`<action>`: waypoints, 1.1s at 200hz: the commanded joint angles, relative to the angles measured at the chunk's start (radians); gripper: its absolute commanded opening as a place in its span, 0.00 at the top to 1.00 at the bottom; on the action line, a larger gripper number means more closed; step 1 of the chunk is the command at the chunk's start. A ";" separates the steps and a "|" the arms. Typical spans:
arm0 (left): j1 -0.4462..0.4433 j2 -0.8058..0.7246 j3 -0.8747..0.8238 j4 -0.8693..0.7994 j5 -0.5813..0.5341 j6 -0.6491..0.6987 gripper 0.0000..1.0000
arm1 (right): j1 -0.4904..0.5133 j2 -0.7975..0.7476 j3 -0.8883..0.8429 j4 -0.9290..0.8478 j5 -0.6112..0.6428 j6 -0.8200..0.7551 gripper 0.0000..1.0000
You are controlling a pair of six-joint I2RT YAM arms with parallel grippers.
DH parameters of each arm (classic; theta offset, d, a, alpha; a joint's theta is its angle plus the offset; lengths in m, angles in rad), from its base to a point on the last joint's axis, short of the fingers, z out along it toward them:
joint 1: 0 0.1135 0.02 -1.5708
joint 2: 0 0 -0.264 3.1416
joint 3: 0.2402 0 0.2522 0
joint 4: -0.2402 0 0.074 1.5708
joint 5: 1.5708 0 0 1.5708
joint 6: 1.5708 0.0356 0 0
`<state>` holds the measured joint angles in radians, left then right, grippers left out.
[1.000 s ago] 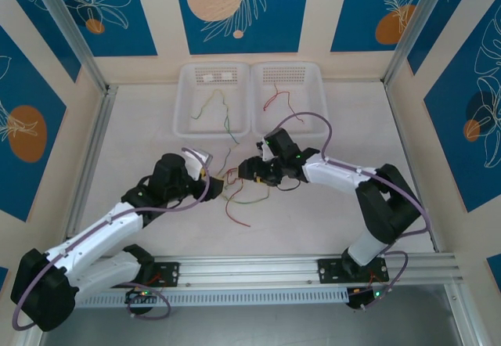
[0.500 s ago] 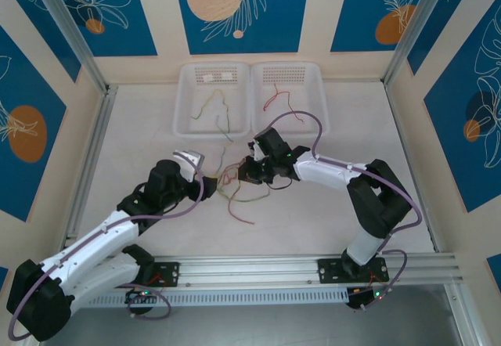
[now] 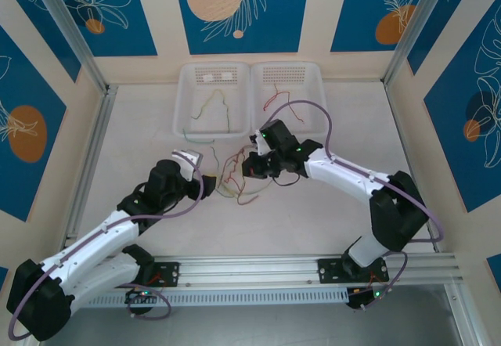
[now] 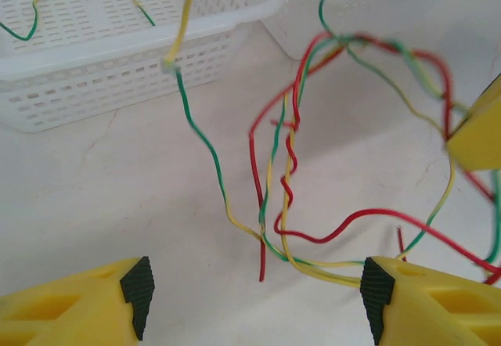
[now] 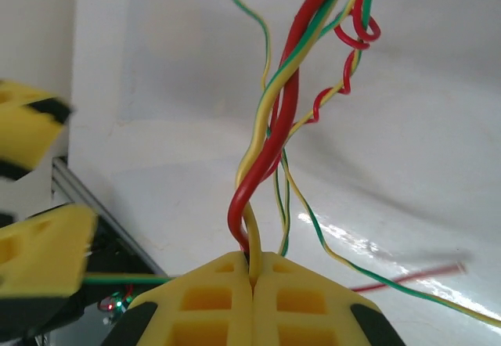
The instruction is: Untangle the cables
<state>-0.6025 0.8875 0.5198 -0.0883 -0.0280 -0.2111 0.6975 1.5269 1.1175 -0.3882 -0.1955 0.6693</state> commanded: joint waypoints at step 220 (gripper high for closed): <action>0.007 -0.007 0.030 -0.130 -0.548 -0.126 1.00 | -0.172 -0.463 -0.140 -0.029 -0.200 -0.441 1.00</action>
<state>-0.6136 0.8871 0.5362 -0.0719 -0.3332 -0.2653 0.5598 1.1347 0.9981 -0.3988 -0.3855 0.3004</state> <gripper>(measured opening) 0.043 0.045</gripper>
